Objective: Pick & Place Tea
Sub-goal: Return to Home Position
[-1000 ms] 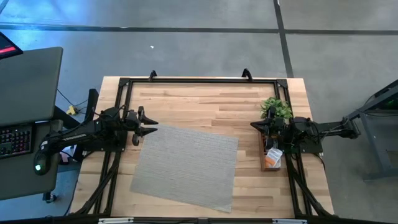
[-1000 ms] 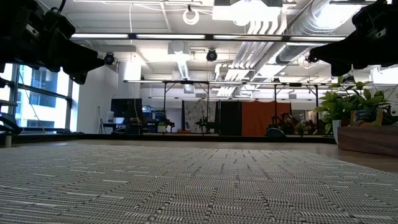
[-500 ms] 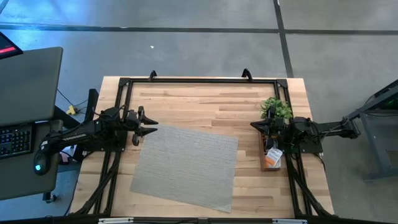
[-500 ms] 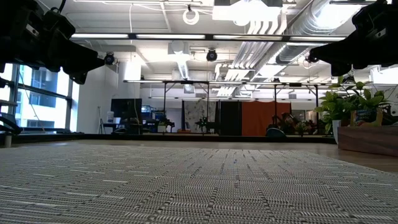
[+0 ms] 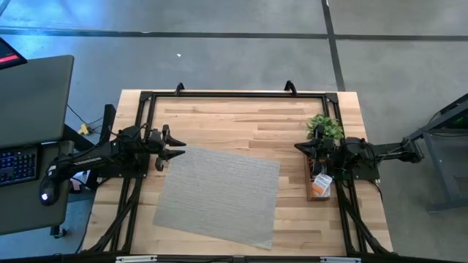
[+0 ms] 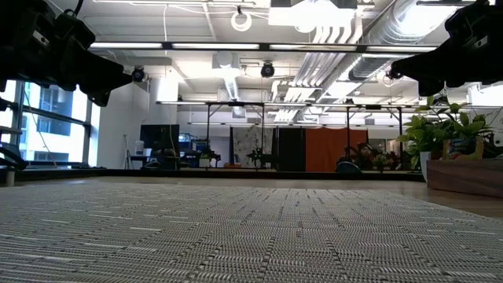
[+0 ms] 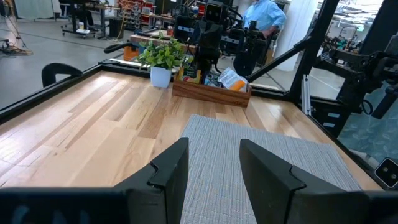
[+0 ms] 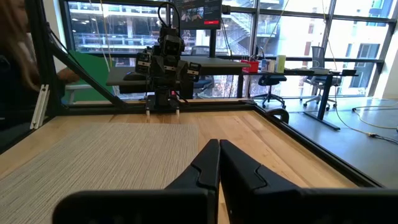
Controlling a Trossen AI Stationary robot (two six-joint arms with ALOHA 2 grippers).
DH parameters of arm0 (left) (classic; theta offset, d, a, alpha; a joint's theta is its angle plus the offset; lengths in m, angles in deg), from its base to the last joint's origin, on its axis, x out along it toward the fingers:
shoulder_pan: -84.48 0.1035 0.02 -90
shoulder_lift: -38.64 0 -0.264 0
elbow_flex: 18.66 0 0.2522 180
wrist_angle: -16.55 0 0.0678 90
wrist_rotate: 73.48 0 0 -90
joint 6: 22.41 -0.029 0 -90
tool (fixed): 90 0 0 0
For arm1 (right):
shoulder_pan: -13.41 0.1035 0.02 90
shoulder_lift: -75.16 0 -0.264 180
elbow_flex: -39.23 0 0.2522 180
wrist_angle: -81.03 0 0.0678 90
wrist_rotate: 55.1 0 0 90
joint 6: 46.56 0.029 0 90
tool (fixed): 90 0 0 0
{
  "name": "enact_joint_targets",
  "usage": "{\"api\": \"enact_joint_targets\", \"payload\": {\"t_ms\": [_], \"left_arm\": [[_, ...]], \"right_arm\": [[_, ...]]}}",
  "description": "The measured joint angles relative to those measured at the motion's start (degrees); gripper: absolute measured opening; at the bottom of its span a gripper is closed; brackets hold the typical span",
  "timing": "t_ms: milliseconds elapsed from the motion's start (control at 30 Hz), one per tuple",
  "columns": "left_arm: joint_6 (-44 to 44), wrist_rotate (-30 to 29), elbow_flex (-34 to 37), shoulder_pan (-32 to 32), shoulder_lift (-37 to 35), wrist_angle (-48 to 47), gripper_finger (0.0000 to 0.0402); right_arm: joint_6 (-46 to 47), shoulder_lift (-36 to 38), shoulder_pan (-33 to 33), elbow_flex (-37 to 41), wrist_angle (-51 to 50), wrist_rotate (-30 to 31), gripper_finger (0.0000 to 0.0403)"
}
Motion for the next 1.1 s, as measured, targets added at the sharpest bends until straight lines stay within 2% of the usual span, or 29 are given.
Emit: {"api": "enact_joint_targets", "payload": {"t_ms": [1100], "left_arm": [[0.0, 0.1, 0.0, 0.0, 0.0, 0.0, 0.0142]], "right_arm": [[0.0, 0.0, 0.0, 0.0, 0.0, 0.0, 0.0008]]}}
